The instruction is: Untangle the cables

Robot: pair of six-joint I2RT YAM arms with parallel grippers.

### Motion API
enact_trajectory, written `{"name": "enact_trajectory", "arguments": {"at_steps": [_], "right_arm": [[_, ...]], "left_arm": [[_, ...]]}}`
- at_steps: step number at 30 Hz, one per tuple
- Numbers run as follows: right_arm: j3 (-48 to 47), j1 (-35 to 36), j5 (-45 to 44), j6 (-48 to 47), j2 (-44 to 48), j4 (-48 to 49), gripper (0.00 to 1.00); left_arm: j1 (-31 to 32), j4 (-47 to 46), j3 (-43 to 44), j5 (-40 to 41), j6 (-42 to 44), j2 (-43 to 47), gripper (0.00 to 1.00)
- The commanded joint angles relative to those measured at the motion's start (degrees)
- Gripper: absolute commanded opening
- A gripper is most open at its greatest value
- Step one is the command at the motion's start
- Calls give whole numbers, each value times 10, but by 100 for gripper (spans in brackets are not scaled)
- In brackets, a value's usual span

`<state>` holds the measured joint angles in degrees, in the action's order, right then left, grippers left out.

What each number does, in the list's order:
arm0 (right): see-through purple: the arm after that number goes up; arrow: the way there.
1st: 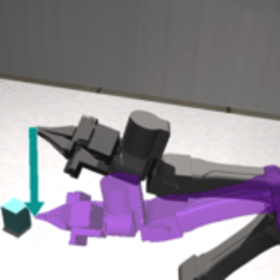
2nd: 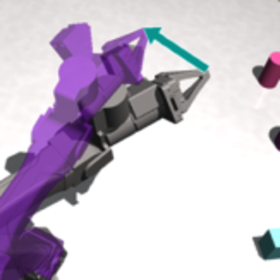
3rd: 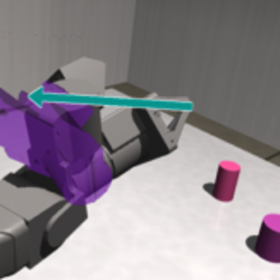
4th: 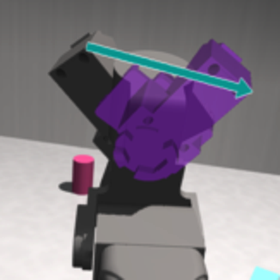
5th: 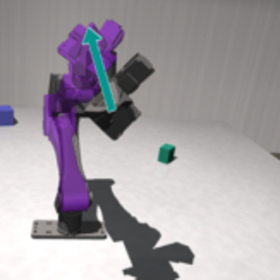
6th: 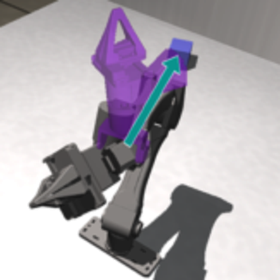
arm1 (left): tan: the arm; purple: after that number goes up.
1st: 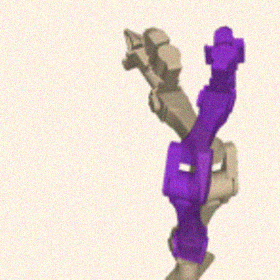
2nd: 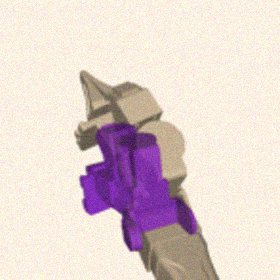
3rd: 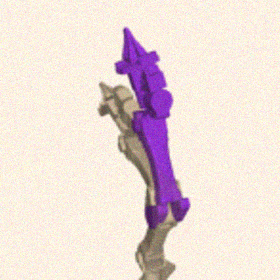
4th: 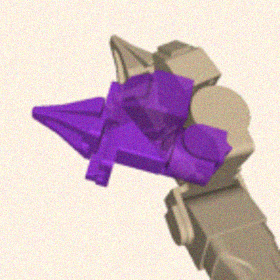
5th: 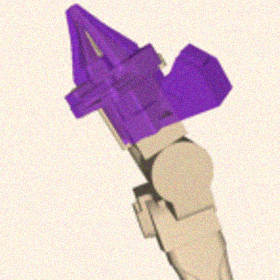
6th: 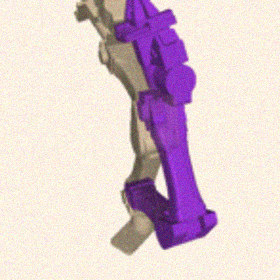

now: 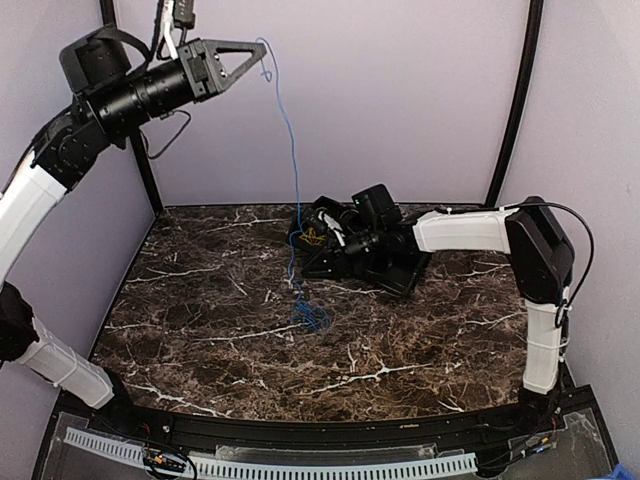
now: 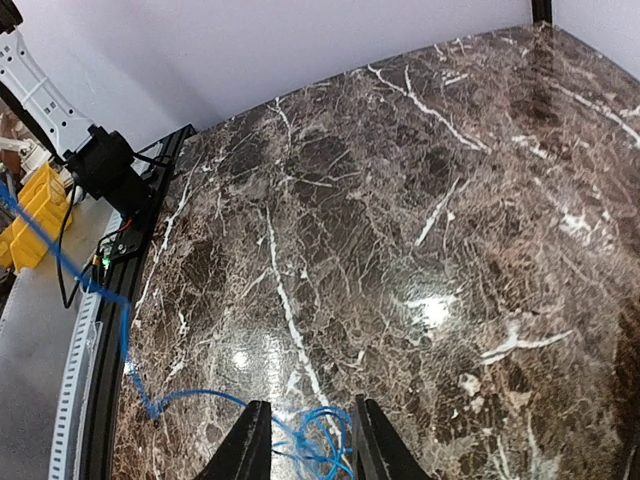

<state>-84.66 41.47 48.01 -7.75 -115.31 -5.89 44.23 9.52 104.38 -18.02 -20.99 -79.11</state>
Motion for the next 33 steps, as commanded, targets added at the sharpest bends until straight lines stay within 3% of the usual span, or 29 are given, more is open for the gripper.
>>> {"name": "enact_trajectory", "arguments": {"at_steps": [1, 5, 11, 13, 20, 33], "right_arm": [[13, 2, 18, 30, -32, 42, 30], [14, 2, 12, 36, -55, 40, 30], [19, 3, 4, 32, -74, 34, 31], [20, 3, 12, 26, -71, 30, 35], [7, 10, 39, -21, -23, -3, 69], [-72, 44, -30, -30, -62, -5, 76]], "left_arm": [[2, 0, 124, 31, 7, -17, 0], [2, 8, 193, 30, 0, -47, 0], [2, -1, 200, 42, -2, -52, 0], [2, -4, 187, 43, -3, -49, 0], [2, -41, 111, 54, -9, -20, 0], [2, -66, 121, 27, -36, -45, 0]]}}
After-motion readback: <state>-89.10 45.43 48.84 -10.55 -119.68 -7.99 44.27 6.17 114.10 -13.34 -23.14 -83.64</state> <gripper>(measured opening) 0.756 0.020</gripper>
